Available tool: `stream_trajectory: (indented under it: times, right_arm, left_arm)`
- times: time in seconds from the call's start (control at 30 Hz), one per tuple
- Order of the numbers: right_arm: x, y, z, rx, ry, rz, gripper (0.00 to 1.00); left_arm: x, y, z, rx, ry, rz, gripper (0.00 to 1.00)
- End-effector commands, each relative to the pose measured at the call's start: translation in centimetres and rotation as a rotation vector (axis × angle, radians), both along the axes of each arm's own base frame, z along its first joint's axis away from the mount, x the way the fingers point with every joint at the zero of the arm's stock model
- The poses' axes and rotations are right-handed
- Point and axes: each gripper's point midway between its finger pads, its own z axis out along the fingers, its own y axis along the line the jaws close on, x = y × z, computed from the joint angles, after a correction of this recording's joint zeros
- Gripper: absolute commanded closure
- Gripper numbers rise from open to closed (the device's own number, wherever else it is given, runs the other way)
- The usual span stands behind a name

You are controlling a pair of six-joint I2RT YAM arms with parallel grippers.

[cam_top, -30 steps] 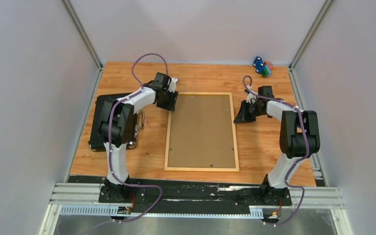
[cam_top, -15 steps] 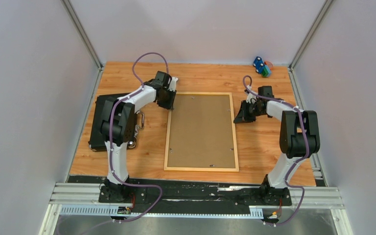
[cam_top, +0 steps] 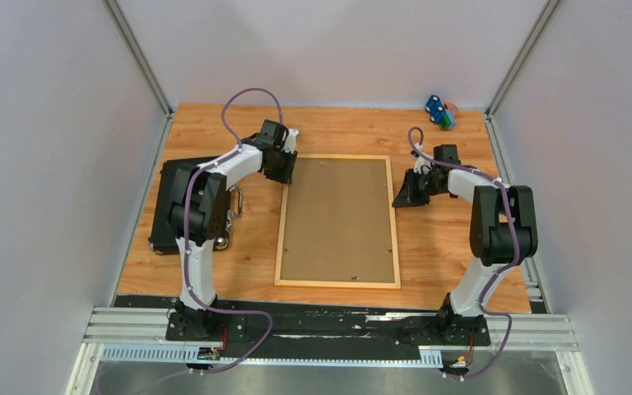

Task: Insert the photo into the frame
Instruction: Install the photo frame at the center of the board.

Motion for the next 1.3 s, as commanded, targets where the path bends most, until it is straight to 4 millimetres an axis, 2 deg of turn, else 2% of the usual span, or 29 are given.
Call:
stream_trajectory:
  times: [0.0,0.03,0.17,0.5,0.63,0.83,1.0,1.13,1.23,1.27]
  right_arm:
    - [-0.2,0.2,-0.8,-0.004,0.015,0.018,0.96]
    - [-0.2,0.2,-0.9,-0.004,0.016,0.018,0.96]
    - [-0.2,0.2,-0.9,-0.003,0.018,0.018,0.96]
    - [-0.2,0.2,-0.9,-0.003,0.017,0.018,0.96]
    - [-0.2,0.2,-1.0,-0.002,0.020,0.017,0.96]
    - [-0.3,0.3,-0.9,-0.003,0.018,0.018,0.96]
    - [-0.3,0.3,-0.9,-0.001,0.020,0.019,0.96]
    - [-0.3,0.3,-0.8,-0.001,0.017,0.019,0.96]
    - [-0.2,0.3,-0.8,-0.001,0.014,0.019,0.96]
    - [-0.2,0.3,-0.8,-0.002,0.015,0.018,0.96]
  left_arm:
    - [-0.5,0.3,-1.5,0.029,0.000,-0.030,0.57]
    - [-0.4,0.3,-1.4,0.028,-0.004,-0.030,0.54]
    - [-0.2,0.2,-1.1,0.028,-0.009,-0.033,0.51]
    - [0.0,0.2,-2.4,0.045,0.014,-0.041,0.54]
    - [0.1,0.2,-2.7,0.046,0.014,-0.041,0.60]
    - [0.2,0.0,-2.9,0.039,0.015,-0.042,0.76]
    - [0.2,0.0,-3.3,0.039,0.019,-0.039,0.82]
    - [-0.1,0.0,-3.8,0.034,0.028,-0.033,0.90]
    - [-0.4,0.1,-4.2,0.028,0.039,-0.022,1.00]
    - [-0.4,0.0,-4.1,0.022,0.034,-0.014,1.00]
